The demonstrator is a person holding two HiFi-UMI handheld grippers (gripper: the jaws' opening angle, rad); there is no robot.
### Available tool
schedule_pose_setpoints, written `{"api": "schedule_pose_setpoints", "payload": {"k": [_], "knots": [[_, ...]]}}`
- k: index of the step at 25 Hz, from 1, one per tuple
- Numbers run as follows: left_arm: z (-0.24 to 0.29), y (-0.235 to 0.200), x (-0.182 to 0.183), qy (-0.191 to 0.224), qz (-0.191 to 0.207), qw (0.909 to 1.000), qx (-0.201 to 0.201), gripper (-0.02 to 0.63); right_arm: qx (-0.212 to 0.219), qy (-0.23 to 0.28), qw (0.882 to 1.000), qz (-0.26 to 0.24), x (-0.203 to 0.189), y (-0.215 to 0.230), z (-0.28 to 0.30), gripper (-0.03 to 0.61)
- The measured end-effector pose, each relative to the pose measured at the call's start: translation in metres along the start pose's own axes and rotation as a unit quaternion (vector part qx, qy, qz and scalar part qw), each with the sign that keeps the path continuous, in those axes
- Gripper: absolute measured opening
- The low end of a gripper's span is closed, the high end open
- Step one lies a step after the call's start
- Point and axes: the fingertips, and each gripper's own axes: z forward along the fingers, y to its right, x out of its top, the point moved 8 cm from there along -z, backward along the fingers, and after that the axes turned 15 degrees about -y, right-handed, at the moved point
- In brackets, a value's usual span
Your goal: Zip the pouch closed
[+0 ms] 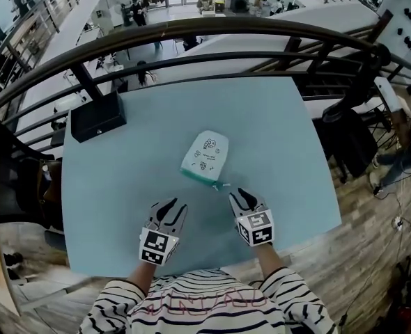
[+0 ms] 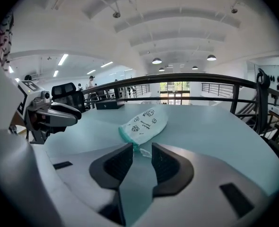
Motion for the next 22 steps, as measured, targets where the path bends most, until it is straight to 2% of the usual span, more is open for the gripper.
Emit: {"api": "schedule_pose_setpoints", "payload": {"k": [7,12,18,22], "knots": [[0.023,-0.013,-0.010,-0.019,-0.014,0.9997,-0.009,0.098,-0.003,-0.041,0.998,-0.047,0.005,0.015,0.039,0.118],[0.032,-0.020,-0.016,-0.032,-0.018,0.9993,-0.011,0.098,-0.002,-0.063,0.992,-0.109,0.008,0.017,0.057,0.118],[0.039,-0.029,-0.022,-0.042,-0.021,0.9988,-0.016,0.098,0.009,-0.097,0.973,-0.212,0.018,0.010,0.070,0.118],[0.046,-0.030,-0.028,-0.047,-0.021,0.9985,-0.021,0.098,0.023,-0.113,0.963,-0.243,0.018,0.006,0.077,0.107]]}}
